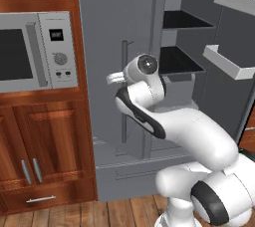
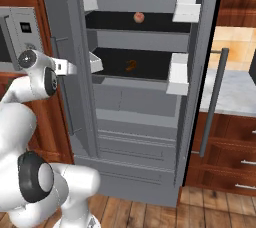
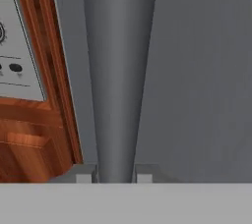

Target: Retrieve the peach and banana from the fridge and place them into the bowl on the dining table.

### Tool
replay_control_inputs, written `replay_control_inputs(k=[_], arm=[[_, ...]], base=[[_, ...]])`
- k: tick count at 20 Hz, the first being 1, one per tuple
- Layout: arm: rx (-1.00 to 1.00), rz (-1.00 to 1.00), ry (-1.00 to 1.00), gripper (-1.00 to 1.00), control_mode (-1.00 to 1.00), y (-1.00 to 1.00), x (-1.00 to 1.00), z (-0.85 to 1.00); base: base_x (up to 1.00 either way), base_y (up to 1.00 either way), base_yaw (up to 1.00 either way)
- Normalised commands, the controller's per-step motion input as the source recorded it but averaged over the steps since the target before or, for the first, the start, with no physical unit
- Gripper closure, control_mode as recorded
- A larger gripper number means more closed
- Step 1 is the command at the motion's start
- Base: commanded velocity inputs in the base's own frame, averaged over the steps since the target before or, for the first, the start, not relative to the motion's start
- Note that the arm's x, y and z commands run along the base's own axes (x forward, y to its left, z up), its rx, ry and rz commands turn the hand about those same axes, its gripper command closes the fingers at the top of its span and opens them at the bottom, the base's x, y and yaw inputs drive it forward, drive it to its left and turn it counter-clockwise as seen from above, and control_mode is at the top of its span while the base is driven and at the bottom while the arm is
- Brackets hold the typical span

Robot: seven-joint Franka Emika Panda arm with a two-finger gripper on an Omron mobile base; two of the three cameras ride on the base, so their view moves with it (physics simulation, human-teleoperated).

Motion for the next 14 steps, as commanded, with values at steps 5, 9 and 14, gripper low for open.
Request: replay_control_inputs(k=[5, 9, 14], arm=[[0.0, 0.0, 0.14, -1.0, -1.0, 0.37, -0.56, 0.48], [0.0, 0.0, 0.07, -1.0, -1.0, 0.06, -0.86, 0.45], [0.16, -0.1, 0.0, -1.0, -1.0, -0.52, -1.0, 0.03]], base=[[0.0, 0.0, 0.0], [0.0, 0.0, 0.0], [0.0, 0.0, 0.0]])
